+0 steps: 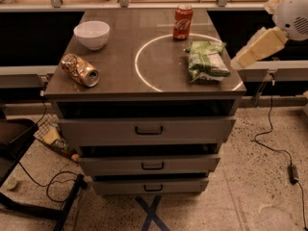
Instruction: Place green jalapeno chip bag into white bowl
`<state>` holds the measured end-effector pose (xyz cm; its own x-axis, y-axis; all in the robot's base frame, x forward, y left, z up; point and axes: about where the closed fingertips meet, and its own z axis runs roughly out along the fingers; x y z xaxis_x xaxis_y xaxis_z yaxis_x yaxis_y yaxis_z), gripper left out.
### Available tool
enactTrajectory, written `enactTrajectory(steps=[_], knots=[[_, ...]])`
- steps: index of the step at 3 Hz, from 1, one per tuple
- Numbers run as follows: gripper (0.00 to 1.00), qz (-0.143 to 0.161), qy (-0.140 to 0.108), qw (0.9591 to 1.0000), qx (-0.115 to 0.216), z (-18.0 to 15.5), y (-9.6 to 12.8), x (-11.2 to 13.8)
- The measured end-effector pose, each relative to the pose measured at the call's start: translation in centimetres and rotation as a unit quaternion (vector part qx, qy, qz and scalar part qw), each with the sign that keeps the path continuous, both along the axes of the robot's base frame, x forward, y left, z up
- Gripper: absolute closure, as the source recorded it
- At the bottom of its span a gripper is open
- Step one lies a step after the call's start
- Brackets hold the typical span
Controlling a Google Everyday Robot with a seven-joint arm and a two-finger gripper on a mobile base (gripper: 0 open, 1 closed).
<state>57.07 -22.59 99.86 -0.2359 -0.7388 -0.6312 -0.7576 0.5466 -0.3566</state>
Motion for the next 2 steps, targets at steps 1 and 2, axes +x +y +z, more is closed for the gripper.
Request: enactTrajectory(steps=[1,2], knots=[[0.00,-0.049,-0.038,0.9935,0.095,0.6,0.6,4.1],[0.00,-0.064,-0.074,0.9897,0.105,2.2,0.3,5.5]])
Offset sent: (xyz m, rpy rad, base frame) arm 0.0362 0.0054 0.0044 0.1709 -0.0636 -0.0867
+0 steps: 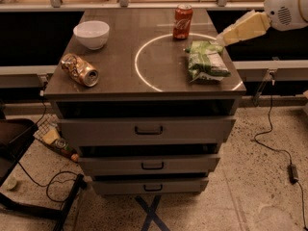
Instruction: Place green jalapeno chip bag into white bowl
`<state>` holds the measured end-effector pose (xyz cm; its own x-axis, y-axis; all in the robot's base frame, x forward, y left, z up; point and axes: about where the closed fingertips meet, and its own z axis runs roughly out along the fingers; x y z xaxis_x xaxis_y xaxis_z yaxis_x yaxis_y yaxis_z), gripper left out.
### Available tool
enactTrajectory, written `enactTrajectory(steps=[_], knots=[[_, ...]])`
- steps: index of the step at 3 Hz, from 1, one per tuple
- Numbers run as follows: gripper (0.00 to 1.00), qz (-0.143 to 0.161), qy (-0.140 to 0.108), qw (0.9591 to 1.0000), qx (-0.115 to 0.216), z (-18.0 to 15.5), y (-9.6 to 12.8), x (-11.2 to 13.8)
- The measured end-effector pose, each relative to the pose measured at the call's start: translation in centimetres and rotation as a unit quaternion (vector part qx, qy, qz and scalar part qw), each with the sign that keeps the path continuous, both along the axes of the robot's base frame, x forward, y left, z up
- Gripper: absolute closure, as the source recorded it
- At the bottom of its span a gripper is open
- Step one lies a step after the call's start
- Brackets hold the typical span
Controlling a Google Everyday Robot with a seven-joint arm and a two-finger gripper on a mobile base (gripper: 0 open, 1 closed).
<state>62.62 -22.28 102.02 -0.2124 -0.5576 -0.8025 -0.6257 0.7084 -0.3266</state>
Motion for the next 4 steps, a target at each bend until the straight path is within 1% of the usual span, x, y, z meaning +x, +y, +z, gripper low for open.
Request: enactTrajectory(steps=[1,2,3,4], knots=[[0.00,0.000,0.000,1.0000,0.000,0.0,0.0,0.0],[0.00,-0.002,0.041,0.9986,0.035,-4.6,1.3,1.3],[0.00,-0.010,0.080,0.9945,0.066,-9.4,1.5,2.8],[0.00,-0.013,0.109,0.9898,0.091,-12.9,2.2,3.9]])
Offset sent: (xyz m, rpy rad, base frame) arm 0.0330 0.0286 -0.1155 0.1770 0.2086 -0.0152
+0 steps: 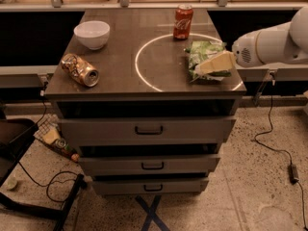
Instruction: Place green jalapeno chip bag into white bowl
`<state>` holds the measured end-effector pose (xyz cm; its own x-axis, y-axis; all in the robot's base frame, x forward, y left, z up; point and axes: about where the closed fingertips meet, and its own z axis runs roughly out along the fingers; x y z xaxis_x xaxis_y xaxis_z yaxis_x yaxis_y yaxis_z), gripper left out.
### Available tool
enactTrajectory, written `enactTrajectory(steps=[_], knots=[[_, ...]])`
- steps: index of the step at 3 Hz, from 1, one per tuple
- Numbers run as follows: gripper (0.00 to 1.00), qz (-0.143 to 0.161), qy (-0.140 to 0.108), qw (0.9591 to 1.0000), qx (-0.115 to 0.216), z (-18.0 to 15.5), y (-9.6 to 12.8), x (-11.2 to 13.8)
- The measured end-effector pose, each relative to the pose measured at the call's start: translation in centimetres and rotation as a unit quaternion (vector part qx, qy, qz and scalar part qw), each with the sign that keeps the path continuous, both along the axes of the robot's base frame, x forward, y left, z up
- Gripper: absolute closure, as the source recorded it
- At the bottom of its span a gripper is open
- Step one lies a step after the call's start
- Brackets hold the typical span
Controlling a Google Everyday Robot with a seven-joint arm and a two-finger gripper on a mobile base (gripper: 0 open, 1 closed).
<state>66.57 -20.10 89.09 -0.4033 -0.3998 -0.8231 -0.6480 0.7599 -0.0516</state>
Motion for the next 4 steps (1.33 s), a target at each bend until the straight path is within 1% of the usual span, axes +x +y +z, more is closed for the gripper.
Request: enactTrajectory(steps=[1,2,3,4], knots=[[0.16,0.003,0.019,0.9996,0.022,-2.6,1.3,0.6],[0.41,-0.002,0.029,0.9982,0.052,-4.7,2.8,1.1],[0.72,0.000,0.029,0.9983,0.051,-4.7,3.1,1.2],[0.95,0.001,0.029,0.9982,0.052,-4.8,3.2,1.2]])
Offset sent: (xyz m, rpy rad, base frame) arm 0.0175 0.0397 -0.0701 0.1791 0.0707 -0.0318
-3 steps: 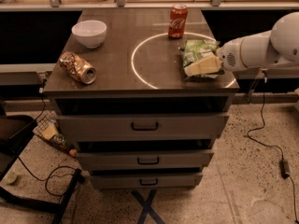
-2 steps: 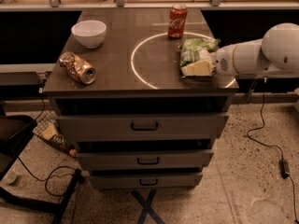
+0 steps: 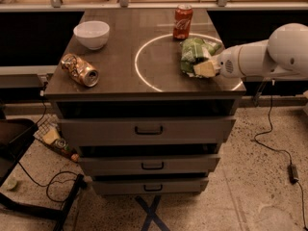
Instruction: Place green jalapeno chip bag into white bowl
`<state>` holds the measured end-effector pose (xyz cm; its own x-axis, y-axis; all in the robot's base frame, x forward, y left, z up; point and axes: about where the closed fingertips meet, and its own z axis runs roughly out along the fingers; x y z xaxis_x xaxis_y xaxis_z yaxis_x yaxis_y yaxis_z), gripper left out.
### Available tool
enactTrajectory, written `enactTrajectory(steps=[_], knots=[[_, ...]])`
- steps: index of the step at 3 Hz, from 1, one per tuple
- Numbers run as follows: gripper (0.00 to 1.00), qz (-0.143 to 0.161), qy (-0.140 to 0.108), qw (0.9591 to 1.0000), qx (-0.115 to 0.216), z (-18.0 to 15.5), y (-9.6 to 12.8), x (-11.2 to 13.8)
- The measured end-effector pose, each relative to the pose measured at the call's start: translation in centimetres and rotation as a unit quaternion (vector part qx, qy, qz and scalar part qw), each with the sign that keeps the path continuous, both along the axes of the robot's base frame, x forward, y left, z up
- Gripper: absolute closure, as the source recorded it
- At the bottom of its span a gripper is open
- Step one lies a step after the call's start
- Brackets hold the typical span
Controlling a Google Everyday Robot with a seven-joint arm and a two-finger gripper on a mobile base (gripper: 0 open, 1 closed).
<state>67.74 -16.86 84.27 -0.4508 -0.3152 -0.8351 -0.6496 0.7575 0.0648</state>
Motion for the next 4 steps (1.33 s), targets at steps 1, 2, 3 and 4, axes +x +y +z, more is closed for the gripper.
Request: enactTrajectory(steps=[1,2,3,4], knots=[[1.00,0.001,0.000,1.0000,0.000,-0.06,0.15,0.01],[1.00,0.001,0.001,1.0000,0.000,-0.06,0.16,0.01],[1.00,0.001,0.000,1.0000,0.000,-0.04,0.16,0.01],[1.00,0.001,0.000,1.0000,0.000,0.01,0.16,0.01]])
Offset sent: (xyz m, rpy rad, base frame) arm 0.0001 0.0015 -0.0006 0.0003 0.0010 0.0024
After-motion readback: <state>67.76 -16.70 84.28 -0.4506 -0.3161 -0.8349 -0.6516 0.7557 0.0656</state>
